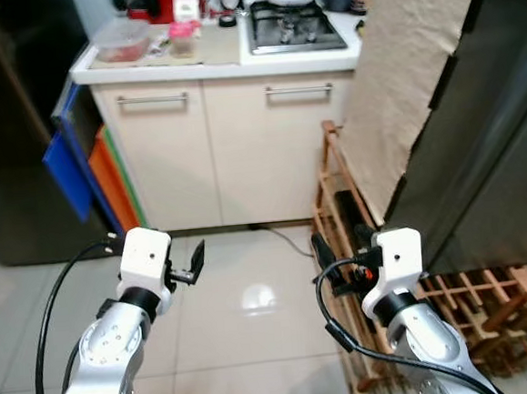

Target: Restocking fridge

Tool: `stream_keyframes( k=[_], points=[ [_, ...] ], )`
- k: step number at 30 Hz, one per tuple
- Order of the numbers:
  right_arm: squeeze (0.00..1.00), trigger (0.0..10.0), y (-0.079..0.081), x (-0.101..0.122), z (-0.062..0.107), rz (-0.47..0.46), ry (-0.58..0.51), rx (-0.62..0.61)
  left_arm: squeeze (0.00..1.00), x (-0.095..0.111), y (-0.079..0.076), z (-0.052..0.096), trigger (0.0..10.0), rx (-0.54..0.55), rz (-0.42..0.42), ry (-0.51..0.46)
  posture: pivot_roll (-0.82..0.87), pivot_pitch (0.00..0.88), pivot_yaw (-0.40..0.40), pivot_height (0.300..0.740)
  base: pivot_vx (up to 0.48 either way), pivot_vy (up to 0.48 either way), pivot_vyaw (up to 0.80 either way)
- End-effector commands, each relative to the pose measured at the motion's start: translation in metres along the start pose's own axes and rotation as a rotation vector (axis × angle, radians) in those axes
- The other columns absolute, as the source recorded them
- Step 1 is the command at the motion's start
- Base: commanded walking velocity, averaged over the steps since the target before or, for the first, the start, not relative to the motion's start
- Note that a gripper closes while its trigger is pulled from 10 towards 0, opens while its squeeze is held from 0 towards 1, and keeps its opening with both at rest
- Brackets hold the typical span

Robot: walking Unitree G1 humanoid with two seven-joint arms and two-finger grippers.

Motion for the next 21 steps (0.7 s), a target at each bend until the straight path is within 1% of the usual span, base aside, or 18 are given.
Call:
stream_keyframes(
  k=[1,5,7,12,14,15,17,18,20,21],
  points=[
    [0.0,10.0,-0.006,-0.003,0.006,0.001,0.007,-0.024,0.0,0.002,-0.003,0.004,10.0,-0.022,-0.003,-0.008,0.01,0.017,0.007,0.74,0.289,0.0,0.0],
    [0.0,10.0,-0.005,-0.005,0.009,-0.004,0.012,-0.019,0.0,0.001,-0.002,0.007,10.0,-0.025,-0.001,-0.011,0.02,0.021,0.011,0.74,0.0,0.0,0.0],
    [0.0,10.0,-0.007,-0.012,0.016,-0.011,0.027,-0.022,0.0,-0.006,-0.001,0.01,10.0,-0.032,-0.006,0.019,0.01,0.01,0.026,0.74,0.0,0.0,0.0],
    [0.0,10.0,-0.018,-0.013,0.02,-0.041,0.031,-0.077,0.0,-0.003,-0.013,0.004,10.0,-0.096,-0.004,0.008,0.0,0.01,0.043,0.74,0.0,0.0,0.0],
    [0.0,10.0,-0.027,-0.01,0.023,-0.073,0.018,-0.119,0.0,0.002,-0.025,-0.003,10.0,-0.137,-0.005,-0.011,-0.02,0.019,0.048,0.74,0.0,0.399,-0.69],
    [0.0,10.0,-0.027,-0.01,0.023,-0.073,0.018,-0.119,0.0,0.002,-0.025,-0.003,10.0,-0.137,-0.005,-0.011,-0.02,0.019,0.048,0.74,0.0,0.435,-0.8],
    [0.0,10.0,-0.034,-0.01,0.027,-0.08,0.017,-0.146,0.0,0.007,-0.031,-0.007,10.0,-0.161,-0.007,-0.022,-0.03,0.019,0.046,0.74,0.0,0.45,-0.8],
    [0.0,10.0,-0.034,-0.01,0.027,-0.08,0.017,-0.146,0.0,0.007,-0.031,-0.007,10.0,-0.161,-0.007,-0.022,-0.03,0.019,0.046,0.74,0.0,0.465,-0.8],
    [0.0,10.0,-0.04,-0.009,0.033,-0.079,0.022,-0.179,0.0,0.015,-0.037,-0.013,10.0,-0.179,-0.005,-0.044,-0.05,0.046,0.046,0.74,0.0,0.465,-0.8],
    [0.0,10.0,-0.04,-0.009,0.033,-0.079,0.022,-0.179,0.0,0.015,-0.037,-0.013,10.0,-0.179,-0.005,-0.044,-0.05,0.046,0.046,0.74,0.0,0.465,-0.8]
  ],
)
Point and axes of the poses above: a point about 5 cm out from each wrist's last joint towards the gripper, its own z axis pointing back from the gripper into the wrist, its own x axis along the axis of the wrist's last joint, y = z × x, the point moved 5 cm from there along -z, pointing out of the wrist towards the gripper
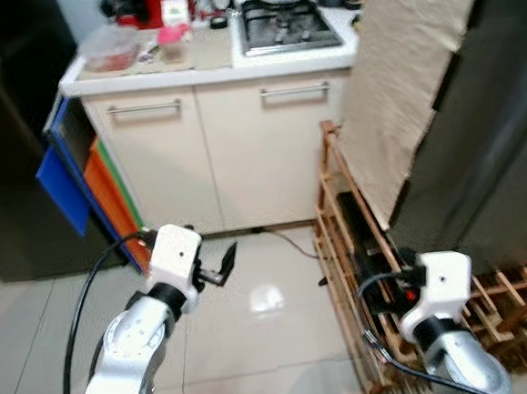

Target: Restocking fridge

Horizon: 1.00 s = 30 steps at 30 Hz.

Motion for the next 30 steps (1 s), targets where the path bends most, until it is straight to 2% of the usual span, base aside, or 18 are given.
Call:
stream_keyframes(
  k=[1,5,12,15,16,17,20,23,26,30],
  points=[
    [0.0,10.0,0.005,0.002,0.001,-0.02,-0.001,0.007,0.0,-0.002,0.002,-0.001,10.0,-0.004,-0.005,0.01,-0.05,0.046,0.046,0.74,0.0,0.461,-0.8],
    [0.0,10.0,-0.003,0.004,0.007,-0.031,0.006,-0.019,0.0,0.003,-0.009,-0.005,10.0,-0.038,-0.007,-0.004,-0.07,0.088,0.047,0.74,0.0,0.447,-0.8],
    [0.0,10.0,-0.009,0.006,0.01,-0.027,0.013,-0.049,0.0,0.0,-0.007,-0.008,10.0,-0.041,-0.025,0.012,-0.08,0.102,0.054,0.74,0.0,0.388,-0.8],
    [0.0,10.0,-0.011,0.006,0.008,-0.031,0.011,-0.063,0.0,0.0,-0.002,-0.009,10.0,-0.022,-0.027,0.015,-0.07,0.082,0.05,0.74,0.0,0.386,-0.8],
    [0.0,10.0,-0.009,0.007,0.005,-0.042,0.008,-0.062,0.0,0.003,0.008,-0.01,10.0,0.018,-0.003,0.008,-0.07,0.077,0.048,0.74,0.0,0.382,-0.8],
    [0.0,10.0,-0.009,0.007,0.005,-0.042,0.008,-0.062,0.0,0.003,0.008,-0.01,10.0,0.018,-0.003,0.008,-0.07,0.077,0.048,0.74,0.0,0.382,-0.8],
    [0.0,10.0,-0.008,0.012,-0.005,-0.075,-0.004,-0.058,0.0,0.009,0.017,-0.014,10.0,0.045,-0.013,0.001,-0.02,0.072,0.043,0.74,0.0,0.394,-0.8],
    [0.0,10.0,-0.009,0.013,-0.013,-0.099,-0.007,-0.055,0.0,0.015,0.024,-0.018,10.0,0.067,0.018,-0.015,0.0,0.088,0.037,0.74,0.0,0.395,-0.8],
    [0.0,10.0,-0.007,0.011,-0.021,-0.091,0.004,-0.048,0.0,0.018,0.037,-0.02,10.0,0.094,0.013,-0.002,-0.01,0.085,0.053,0.74,0.0,0.394,-0.8],
    [0.0,10.0,-0.009,0.006,-0.02,-0.026,0.038,-0.046,0.0,0.011,0.041,-0.024,10.0,0.115,0.037,0.016,-0.03,0.052,0.063,0.74,0.0,0.395,-0.8]
  ],
)
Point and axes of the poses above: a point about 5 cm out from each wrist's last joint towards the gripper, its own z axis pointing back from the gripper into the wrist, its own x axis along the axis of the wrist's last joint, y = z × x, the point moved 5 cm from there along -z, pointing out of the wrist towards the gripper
